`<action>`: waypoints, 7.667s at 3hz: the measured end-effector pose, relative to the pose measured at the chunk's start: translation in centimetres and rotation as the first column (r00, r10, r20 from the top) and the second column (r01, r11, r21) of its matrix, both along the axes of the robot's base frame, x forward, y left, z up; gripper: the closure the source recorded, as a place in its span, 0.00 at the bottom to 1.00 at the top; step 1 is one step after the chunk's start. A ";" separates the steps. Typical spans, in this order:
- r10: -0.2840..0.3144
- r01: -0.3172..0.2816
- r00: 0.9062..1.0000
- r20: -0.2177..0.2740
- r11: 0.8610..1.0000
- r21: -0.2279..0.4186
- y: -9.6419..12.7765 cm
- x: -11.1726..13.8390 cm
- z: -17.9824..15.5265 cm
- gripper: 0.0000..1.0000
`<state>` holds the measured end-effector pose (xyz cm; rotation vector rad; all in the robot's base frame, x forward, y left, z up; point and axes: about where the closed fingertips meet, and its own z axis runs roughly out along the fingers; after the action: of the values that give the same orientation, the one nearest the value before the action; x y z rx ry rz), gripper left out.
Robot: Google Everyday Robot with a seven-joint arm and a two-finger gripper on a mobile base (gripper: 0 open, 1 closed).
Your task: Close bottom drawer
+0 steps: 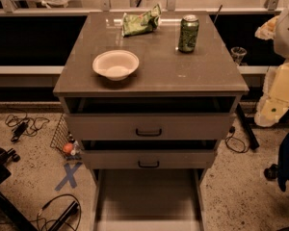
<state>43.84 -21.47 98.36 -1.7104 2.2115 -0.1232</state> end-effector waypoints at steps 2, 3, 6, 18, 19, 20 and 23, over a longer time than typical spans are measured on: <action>-0.010 0.010 1.000 -0.002 1.000 -0.016 -0.5 0.6 0.2 0.00; 0.017 -0.017 1.000 0.009 1.000 0.011 -0.4 -0.2 -0.8 0.00; -0.067 0.055 0.997 0.030 0.950 0.307 -7.3 -9.9 -24.4 0.00; -0.028 0.087 0.994 -0.107 0.788 0.609 -2.6 -20.9 -80.3 1.00; -0.019 0.081 0.994 -0.108 0.794 0.602 -1.3 -18.3 -83.0 1.00; -0.006 0.083 0.992 -0.126 0.787 0.611 0.9 -14.9 -85.1 1.00; 0.067 0.006 0.993 -0.100 0.800 0.600 5.9 -9.0 -84.5 1.00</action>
Offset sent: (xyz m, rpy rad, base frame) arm 0.0157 -0.0149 -0.0008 -0.0395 0.0286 -0.0232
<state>34.85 -15.59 13.88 -1.4057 1.9871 0.6411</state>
